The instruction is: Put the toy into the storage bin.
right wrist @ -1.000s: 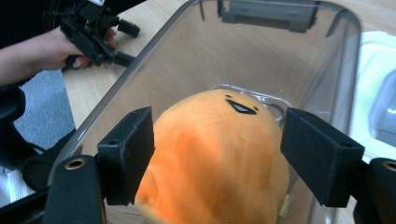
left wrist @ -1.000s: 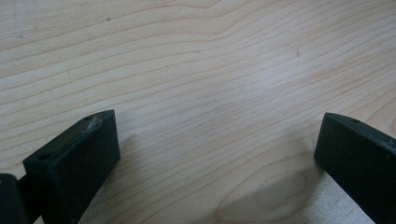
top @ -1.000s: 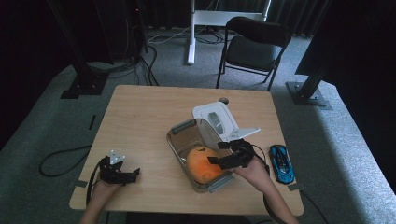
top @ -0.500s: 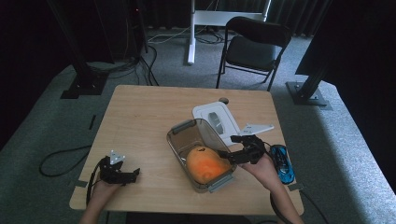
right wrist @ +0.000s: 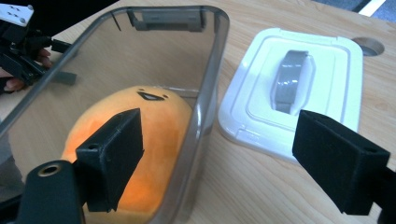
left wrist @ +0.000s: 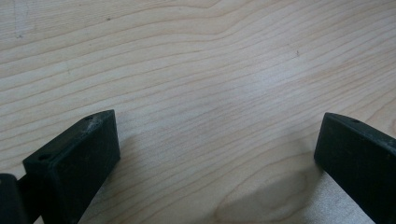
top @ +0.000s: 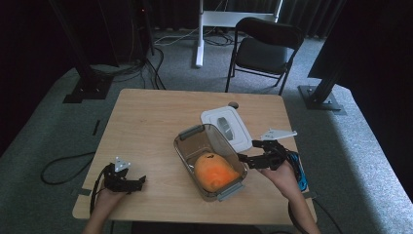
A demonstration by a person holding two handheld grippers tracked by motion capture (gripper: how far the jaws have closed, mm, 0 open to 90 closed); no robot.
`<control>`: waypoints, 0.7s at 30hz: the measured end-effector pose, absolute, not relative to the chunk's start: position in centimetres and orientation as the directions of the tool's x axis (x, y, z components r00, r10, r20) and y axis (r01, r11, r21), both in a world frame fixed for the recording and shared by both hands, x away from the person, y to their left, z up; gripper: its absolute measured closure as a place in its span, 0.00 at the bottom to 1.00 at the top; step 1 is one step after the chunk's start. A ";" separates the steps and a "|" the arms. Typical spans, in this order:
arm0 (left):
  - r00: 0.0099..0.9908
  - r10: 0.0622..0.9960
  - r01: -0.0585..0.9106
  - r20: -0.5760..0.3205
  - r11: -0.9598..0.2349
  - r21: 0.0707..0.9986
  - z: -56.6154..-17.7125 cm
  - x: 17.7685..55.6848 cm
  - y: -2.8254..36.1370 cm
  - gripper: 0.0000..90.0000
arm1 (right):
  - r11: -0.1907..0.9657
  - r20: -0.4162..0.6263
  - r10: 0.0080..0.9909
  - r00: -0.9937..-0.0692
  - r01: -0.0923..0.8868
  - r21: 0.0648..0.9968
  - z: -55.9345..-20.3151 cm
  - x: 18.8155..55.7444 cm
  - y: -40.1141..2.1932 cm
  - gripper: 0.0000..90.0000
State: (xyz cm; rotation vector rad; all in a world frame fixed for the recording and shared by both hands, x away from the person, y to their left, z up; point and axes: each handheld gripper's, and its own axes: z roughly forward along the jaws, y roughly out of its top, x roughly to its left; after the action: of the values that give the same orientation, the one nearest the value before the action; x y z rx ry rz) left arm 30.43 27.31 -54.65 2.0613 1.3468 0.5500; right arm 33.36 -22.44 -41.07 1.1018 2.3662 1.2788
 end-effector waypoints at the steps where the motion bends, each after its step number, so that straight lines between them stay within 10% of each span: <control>1: 0.398 0.917 0.665 0.015 -0.299 0.684 -54.6 30.4 27.3 0.01 | 0.329 0.138 0.719 -0.681 0.508 0.796 -41.1 33.4 -22.7 0.17; 21: 0.399 0.917 0.665 0.015 -0.301 0.683 -54.6 30.4 27.3 0.01 | 0.285 0.112 0.814 -0.570 0.559 0.779 -43.6 34.1 -26.0 0.17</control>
State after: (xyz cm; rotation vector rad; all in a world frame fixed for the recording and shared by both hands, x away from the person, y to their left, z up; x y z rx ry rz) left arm 30.43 27.33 -54.64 2.0654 1.3453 0.5496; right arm 34.06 -25.98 -43.56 1.2503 2.2514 1.1700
